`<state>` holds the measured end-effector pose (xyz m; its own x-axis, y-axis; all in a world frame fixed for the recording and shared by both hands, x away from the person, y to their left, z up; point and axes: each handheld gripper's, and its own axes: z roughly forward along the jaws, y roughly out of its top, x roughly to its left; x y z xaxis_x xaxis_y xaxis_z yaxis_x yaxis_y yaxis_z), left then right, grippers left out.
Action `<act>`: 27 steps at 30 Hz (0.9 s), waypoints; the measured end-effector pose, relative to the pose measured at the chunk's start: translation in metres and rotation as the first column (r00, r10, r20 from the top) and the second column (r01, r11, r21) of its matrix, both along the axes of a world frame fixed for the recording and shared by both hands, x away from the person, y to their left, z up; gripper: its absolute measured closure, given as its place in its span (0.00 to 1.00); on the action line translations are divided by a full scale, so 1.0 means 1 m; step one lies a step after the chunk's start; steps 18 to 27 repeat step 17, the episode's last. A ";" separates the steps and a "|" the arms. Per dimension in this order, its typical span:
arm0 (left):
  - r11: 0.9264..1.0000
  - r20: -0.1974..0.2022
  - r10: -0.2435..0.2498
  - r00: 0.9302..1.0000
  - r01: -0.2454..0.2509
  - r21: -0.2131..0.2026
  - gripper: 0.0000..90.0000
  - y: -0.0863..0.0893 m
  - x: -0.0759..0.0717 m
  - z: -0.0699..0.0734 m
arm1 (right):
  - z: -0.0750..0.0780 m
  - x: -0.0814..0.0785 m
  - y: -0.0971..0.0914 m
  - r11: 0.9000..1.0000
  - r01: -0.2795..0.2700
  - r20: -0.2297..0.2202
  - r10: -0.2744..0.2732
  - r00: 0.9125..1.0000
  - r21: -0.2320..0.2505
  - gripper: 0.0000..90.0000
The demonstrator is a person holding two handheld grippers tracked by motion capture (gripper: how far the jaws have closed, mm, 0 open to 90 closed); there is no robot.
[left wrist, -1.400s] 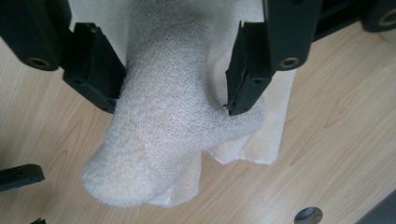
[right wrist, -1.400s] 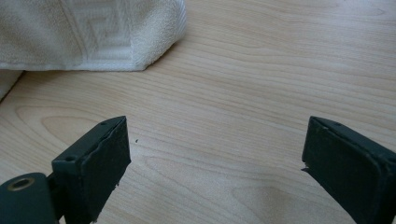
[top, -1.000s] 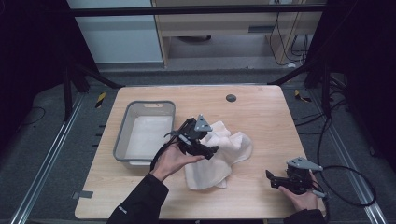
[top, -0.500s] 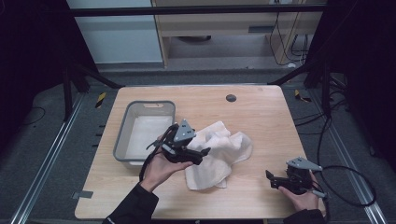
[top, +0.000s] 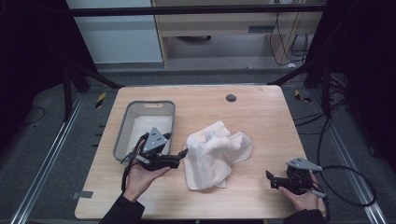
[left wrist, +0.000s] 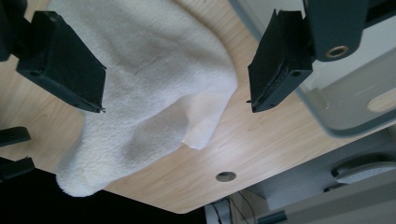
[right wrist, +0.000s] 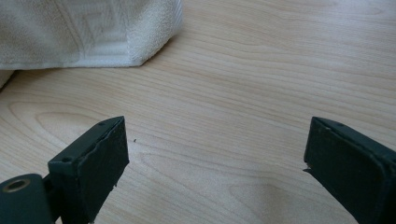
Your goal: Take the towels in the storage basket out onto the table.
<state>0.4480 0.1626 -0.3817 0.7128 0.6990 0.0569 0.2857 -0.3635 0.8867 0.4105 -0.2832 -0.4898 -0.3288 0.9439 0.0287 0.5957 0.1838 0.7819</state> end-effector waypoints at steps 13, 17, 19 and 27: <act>0.991 0.031 0.127 0.991 -0.125 -0.050 0.21 0.050 -0.021 -0.015 | 0.000 -0.001 0.000 1.000 -0.002 0.002 0.002 1.000 -0.012 0.07; 0.984 0.026 0.168 0.986 -0.166 -0.061 0.21 0.065 -0.026 -0.021 | -0.001 -0.001 0.000 1.000 -0.002 0.007 0.002 1.000 -0.020 0.07; 0.984 0.026 0.168 0.986 -0.166 -0.061 0.21 0.065 -0.026 -0.021 | -0.001 -0.001 0.000 1.000 -0.002 0.007 0.002 1.000 -0.020 0.07; 0.984 0.026 0.168 0.986 -0.166 -0.061 0.21 0.065 -0.026 -0.021 | -0.001 -0.001 0.000 1.000 -0.002 0.007 0.002 1.000 -0.020 0.07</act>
